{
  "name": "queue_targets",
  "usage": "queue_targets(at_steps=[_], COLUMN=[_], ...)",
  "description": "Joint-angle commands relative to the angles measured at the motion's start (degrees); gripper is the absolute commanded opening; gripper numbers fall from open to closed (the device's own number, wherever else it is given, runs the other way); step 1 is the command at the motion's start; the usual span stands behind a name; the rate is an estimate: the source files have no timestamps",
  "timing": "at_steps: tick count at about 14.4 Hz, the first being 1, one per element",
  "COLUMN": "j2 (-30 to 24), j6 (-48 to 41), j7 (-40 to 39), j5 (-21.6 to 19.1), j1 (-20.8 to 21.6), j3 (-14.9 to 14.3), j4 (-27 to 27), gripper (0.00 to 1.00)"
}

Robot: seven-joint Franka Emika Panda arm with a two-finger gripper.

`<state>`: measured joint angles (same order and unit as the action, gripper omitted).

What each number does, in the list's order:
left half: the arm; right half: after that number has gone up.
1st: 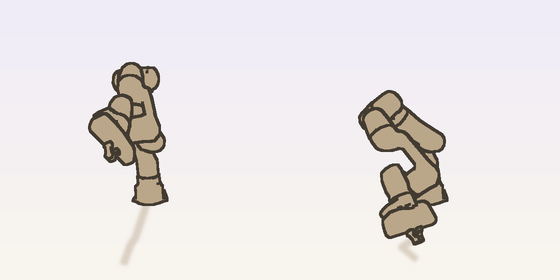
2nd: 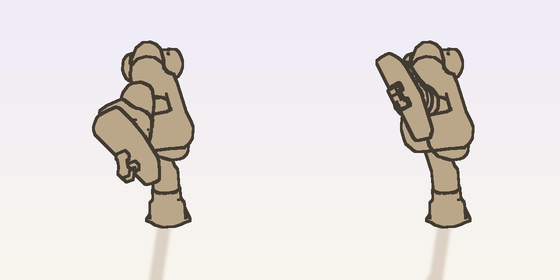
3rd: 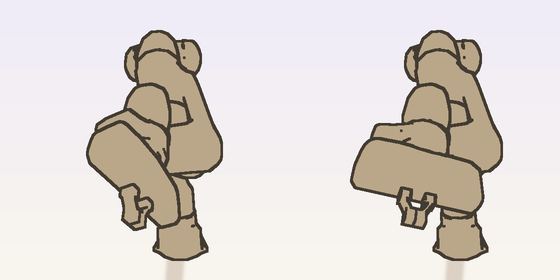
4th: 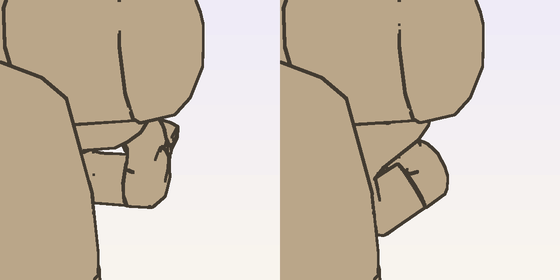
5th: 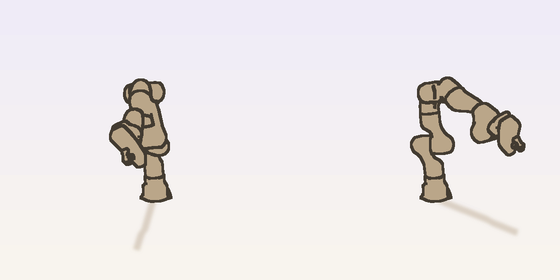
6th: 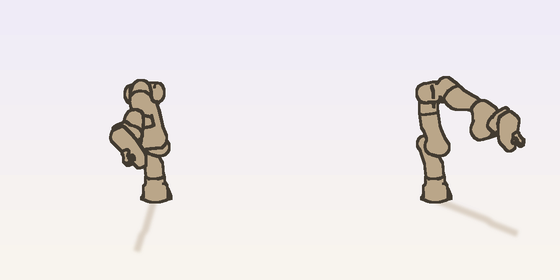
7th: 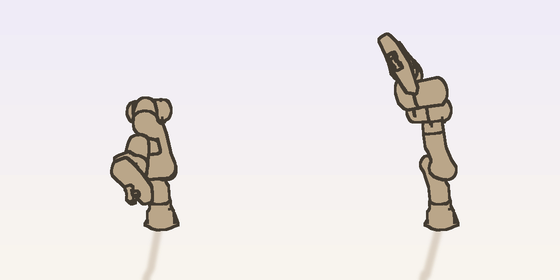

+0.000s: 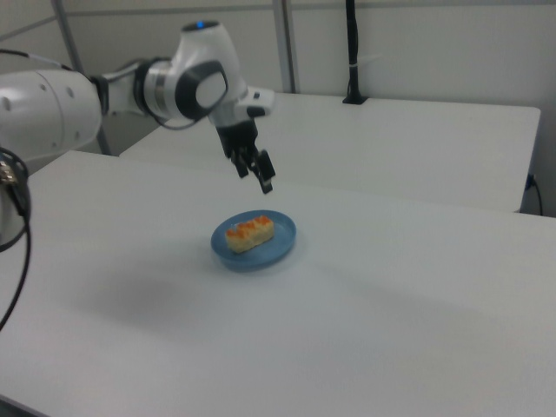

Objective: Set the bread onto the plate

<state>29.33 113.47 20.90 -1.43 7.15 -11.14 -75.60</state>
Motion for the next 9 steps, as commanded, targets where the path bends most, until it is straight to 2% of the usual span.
queue_targets(at_steps=[1, 5, 8, 9], j2=[-14.18, -24.9, -33.51, -34.5], j6=[-7.62, -18.09, -19.86, -19.95], j7=[0.46, -4.97, -11.38, -14.27], j5=[-1.47, -1.3, -0.86, -0.34], j1=[-2.74, -3.45, -3.28, -2.93], j3=[0.07, -0.11, -0.46, -0.46], j4=[-5.87, -8.94, -15.0, -16.24], gripper=[1.0, 1.0, 1.0, 1.0])
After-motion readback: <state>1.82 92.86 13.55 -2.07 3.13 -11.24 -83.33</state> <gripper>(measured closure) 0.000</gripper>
